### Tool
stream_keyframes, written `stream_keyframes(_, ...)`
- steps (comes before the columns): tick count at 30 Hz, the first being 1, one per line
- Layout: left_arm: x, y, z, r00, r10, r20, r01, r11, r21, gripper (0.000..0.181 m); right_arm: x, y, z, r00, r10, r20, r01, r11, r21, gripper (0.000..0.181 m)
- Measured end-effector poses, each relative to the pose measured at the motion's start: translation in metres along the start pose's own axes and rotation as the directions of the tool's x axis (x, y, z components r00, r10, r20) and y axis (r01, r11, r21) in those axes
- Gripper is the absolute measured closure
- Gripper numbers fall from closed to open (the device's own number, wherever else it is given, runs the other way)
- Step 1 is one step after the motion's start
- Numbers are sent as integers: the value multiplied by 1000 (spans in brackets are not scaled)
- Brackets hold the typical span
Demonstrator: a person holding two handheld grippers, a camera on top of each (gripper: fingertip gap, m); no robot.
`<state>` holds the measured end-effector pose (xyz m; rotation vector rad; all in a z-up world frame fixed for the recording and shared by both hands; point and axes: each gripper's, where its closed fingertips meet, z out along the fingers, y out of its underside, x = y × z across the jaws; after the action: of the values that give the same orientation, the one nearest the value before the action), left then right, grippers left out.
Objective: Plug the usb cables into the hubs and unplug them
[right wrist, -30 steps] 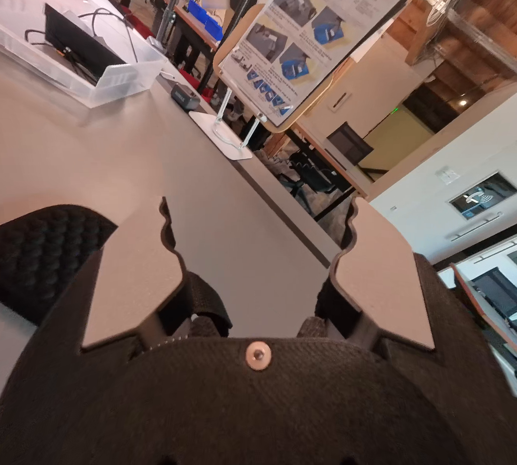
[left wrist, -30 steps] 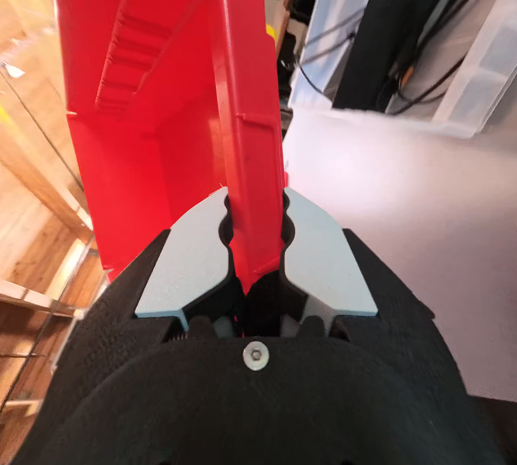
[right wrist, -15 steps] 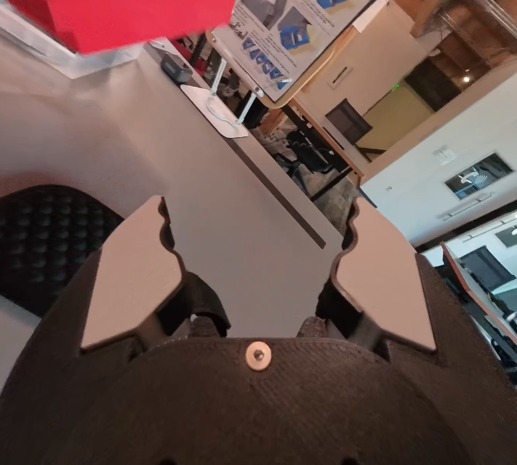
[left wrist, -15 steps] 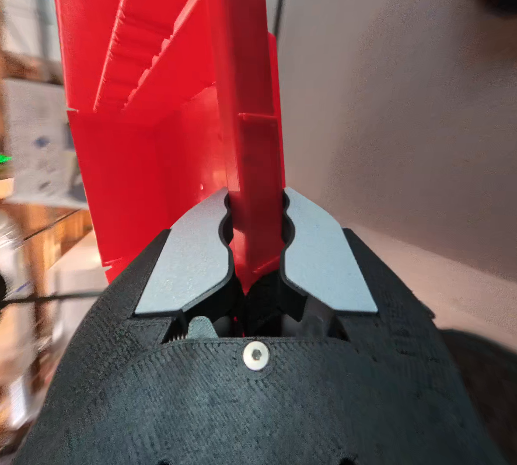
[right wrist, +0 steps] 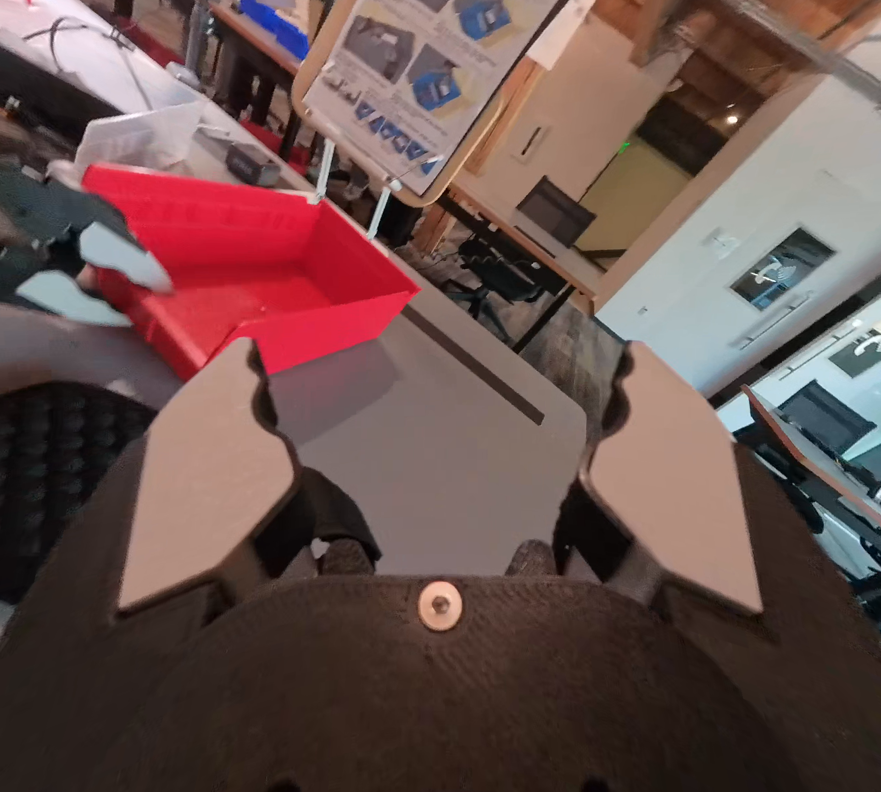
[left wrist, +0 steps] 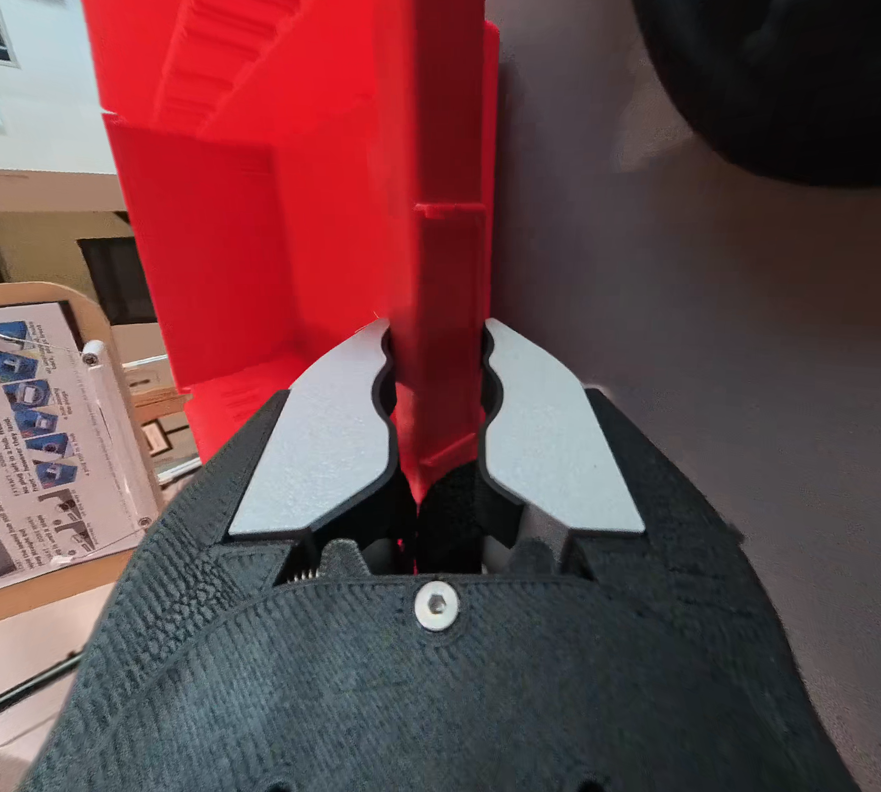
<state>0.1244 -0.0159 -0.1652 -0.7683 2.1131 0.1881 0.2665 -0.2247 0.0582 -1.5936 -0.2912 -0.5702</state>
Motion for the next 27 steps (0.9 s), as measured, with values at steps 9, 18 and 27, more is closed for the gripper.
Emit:
stream_keyframes(9, -64, -41, -109, 901, -359, 244, 121, 748, 652, 84, 31, -43, 11, 974, 166, -154, -126, 963, 240, 36)
stream_keyframes(18, -110, 127, -182, 397, -825, 402, 282, 527, 802, 85, 26, -93, 31, 878, 477, 47, -417, 711, 567, 93)
stream_keyframes(27, -56, 170, -74, 488, -833, 261, 784, 550, 288, 106, -129, 40, 118, 879, 310, 363, -108, 870, -481, 130)
